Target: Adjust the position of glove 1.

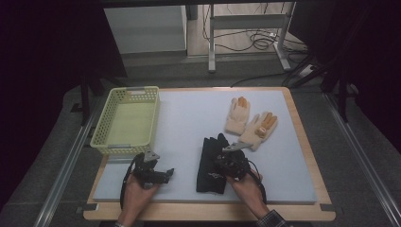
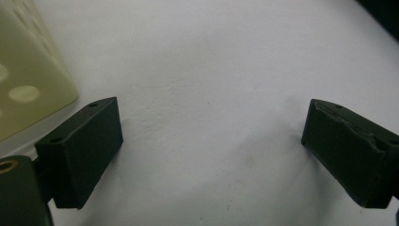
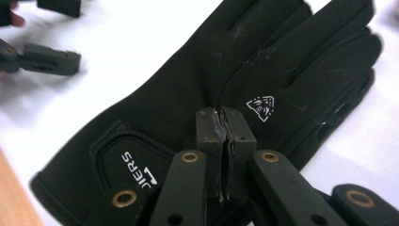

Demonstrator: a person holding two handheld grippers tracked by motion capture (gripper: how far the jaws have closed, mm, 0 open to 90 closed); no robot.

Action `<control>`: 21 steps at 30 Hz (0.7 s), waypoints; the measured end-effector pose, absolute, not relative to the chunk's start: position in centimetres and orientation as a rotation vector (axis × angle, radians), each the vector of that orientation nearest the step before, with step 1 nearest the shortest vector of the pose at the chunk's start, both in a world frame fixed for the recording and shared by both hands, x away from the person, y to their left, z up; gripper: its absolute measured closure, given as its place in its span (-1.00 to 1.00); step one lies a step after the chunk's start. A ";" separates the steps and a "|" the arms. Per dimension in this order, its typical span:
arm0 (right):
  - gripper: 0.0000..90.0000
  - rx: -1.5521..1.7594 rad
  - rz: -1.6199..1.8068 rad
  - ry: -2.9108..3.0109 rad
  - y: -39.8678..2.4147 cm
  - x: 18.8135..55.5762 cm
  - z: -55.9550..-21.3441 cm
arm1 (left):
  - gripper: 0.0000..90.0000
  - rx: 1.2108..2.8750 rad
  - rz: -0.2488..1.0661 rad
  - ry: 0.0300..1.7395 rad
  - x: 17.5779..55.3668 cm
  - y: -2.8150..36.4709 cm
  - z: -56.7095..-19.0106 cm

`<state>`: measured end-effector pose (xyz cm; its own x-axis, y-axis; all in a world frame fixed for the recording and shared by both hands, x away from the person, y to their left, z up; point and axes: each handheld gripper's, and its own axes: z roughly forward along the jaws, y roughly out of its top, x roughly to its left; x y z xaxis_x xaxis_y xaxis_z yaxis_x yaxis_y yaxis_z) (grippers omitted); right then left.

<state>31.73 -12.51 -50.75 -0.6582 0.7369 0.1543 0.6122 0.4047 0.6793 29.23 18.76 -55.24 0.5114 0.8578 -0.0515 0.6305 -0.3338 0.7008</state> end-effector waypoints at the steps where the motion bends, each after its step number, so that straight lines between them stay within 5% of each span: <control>1: 0.89 1.199 1.083 2.489 -12.4 31.8 -51.0 | -0.87 2.079 0.433 1.211 29.2 18.8 -55.2; 8: 0.77 1.144 1.084 2.504 -12.5 31.8 -51.7 | -0.87 2.079 0.434 1.210 29.2 18.8 -55.2; 15: 0.37 1.076 1.157 2.499 -13.5 31.8 -50.1 | -0.87 2.078 0.433 1.211 29.2 18.8 -55.2; 21: 0.25 1.029 1.169 2.476 -14.4 31.6 -48.7 | -0.87 2.073 0.432 1.213 29.2 18.7 -55.3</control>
<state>31.56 -14.41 -48.72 -0.7322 0.6743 0.0962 0.5027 0.4395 0.7444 29.23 18.73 -55.25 0.5086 0.8592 -0.0552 0.6305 -0.3281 0.7034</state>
